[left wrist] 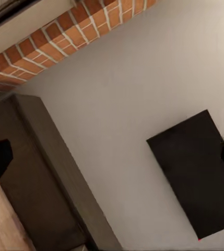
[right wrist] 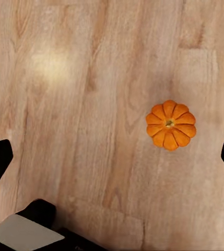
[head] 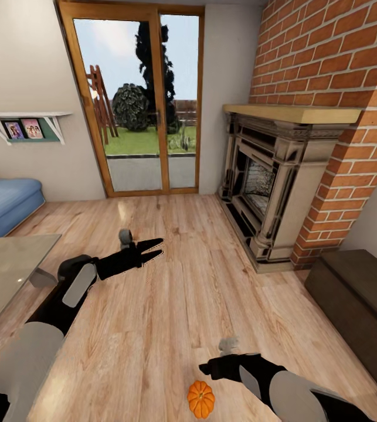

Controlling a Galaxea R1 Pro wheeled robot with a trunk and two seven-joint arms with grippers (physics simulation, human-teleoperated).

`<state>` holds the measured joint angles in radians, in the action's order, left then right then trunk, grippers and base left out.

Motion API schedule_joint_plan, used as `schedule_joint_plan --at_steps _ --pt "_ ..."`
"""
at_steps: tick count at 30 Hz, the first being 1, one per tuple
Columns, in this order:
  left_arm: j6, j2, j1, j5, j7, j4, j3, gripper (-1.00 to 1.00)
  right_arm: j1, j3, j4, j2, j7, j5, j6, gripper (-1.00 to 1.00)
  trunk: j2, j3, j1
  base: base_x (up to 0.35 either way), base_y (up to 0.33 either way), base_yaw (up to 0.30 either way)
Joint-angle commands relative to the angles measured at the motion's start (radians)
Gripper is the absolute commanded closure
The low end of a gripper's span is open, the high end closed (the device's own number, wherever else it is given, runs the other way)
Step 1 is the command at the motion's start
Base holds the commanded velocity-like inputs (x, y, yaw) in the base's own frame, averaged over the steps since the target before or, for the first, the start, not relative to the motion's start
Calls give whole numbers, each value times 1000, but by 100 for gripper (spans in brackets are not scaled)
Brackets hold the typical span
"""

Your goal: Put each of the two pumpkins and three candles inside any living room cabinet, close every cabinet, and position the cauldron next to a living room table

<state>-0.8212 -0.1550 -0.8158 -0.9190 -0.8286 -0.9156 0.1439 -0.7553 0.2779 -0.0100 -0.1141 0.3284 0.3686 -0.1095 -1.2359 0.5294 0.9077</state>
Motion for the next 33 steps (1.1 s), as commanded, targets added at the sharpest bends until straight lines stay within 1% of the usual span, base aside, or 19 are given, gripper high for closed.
schedule_joint_plan --at_steps 1,2,3,4,7,10,13,16,22,27,32,33 --pt "0 -16 2 0 -37 -1 0 -100 2 0 1 0 9 0 -2 -100 0 0 0 0 0 0" --pt "0 -31 3 0 -76 0 0 -100 4 0 2 0 15 0 -3 -100 0 0 0 0 0 0" --pt "1 -47 5 1 -131 3 -1 -100 5 0 4 0 21 0 -3 -100 0 0 0 0 0 0" --pt "2 -57 8 4 -173 7 -1 -100 6 0 5 -1 24 0 -3 -100 0 0 0 0 0 0" --pt "2 -66 11 4 -207 10 -1 -100 6 -1 5 -3 27 0 -3 -100 0 0 0 4 0 0" --pt "2 -62 12 7 -215 11 3 -100 7 -1 5 -3 27 0 1 -100 0 0 0 171 0 0" --pt "4 -59 13 9 -216 12 4 -100 7 -1 4 -1 26 0 42 -100 0 0 0 301 0 0" --pt "6 -57 13 9 -216 13 5 -100 7 -2 3 -2 24 2 63 -100 0 0 0 247 0 0" --pt "8 -56 15 5 -217 22 5 -100 7 -2 4 4 25 0 69 -100 0 0 0 38 0 0" --pt "9 -39 15 3 -218 49 5 -100 7 -1 5 9 27 -1 70 -100 0 0 0 4 0 0" --pt "9 -35 15 3 -219 53 5 -100 7 0 7 13 27 -2 70 -100 0 0 0 0 0 0" --pt "9 -34 15 3 -219 53 5 -100 7 0 7 13 27 -2 70 -100 -7 3 4 0 0 0"
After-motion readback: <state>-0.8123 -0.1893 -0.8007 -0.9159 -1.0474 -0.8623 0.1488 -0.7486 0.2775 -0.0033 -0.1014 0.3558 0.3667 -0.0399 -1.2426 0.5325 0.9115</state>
